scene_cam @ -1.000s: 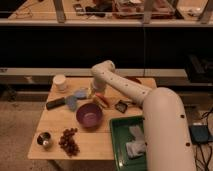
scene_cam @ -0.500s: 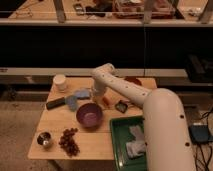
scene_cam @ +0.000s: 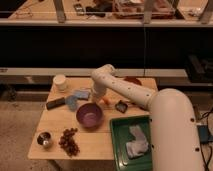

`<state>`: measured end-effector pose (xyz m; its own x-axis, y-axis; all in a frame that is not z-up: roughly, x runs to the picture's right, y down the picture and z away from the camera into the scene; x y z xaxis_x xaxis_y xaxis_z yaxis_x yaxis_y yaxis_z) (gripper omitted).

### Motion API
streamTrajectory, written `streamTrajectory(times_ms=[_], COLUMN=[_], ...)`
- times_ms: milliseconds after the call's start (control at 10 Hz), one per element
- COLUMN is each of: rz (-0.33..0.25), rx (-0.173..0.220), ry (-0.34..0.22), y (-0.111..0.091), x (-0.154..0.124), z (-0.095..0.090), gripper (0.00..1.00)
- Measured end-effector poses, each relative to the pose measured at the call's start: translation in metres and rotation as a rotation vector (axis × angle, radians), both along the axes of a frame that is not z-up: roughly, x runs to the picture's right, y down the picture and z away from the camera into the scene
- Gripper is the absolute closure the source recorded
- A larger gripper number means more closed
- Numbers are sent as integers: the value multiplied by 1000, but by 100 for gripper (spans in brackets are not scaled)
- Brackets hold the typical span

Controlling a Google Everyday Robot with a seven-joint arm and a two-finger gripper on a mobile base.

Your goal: Place banana in purple bowl

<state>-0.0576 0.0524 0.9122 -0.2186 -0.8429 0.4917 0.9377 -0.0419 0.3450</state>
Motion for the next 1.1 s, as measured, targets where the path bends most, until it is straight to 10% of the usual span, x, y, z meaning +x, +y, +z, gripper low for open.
streamTrajectory(times_ms=[600, 1100], rz=[146, 120], rx=[87, -20], ry=[-117, -148], y=[-73, -34], x=[7, 4], z=[-107, -141], gripper=[100, 100])
